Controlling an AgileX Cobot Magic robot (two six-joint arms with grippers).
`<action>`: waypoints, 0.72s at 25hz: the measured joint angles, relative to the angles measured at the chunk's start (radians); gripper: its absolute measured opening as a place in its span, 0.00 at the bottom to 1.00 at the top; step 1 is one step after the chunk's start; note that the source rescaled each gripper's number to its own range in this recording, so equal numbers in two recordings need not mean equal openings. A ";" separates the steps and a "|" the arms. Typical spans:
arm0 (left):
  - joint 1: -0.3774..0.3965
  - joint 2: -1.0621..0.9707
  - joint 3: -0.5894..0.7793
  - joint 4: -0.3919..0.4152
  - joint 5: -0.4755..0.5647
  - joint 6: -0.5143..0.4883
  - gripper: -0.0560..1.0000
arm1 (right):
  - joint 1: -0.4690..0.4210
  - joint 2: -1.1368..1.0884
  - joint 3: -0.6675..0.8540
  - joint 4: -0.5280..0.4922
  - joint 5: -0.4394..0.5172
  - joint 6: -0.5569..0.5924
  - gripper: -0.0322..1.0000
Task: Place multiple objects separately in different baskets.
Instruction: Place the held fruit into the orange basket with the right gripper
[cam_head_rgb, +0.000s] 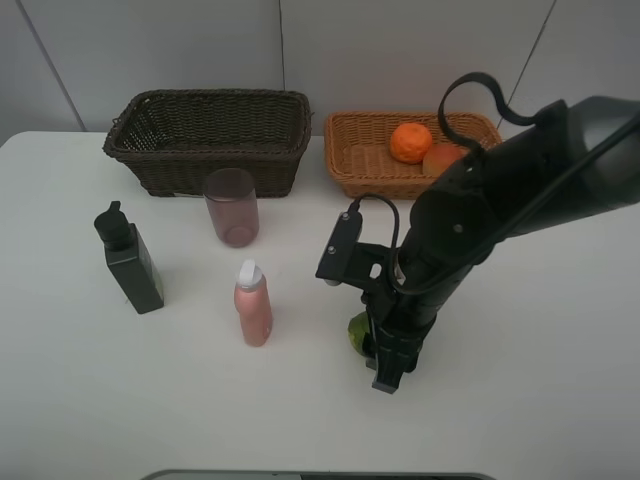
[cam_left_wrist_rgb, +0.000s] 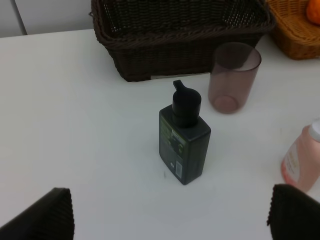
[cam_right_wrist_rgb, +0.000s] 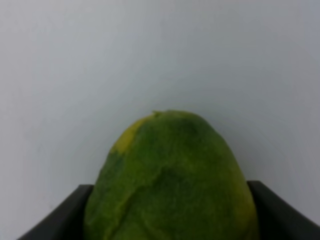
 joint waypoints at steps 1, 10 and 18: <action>0.000 0.000 0.000 0.000 0.000 0.000 1.00 | 0.000 0.000 0.000 0.000 0.000 0.000 0.05; 0.000 0.000 0.000 0.000 0.000 0.000 1.00 | 0.000 -0.003 -0.071 0.000 0.091 0.000 0.04; 0.000 0.000 0.000 0.000 0.000 0.000 1.00 | -0.068 -0.018 -0.286 0.035 0.310 0.000 0.04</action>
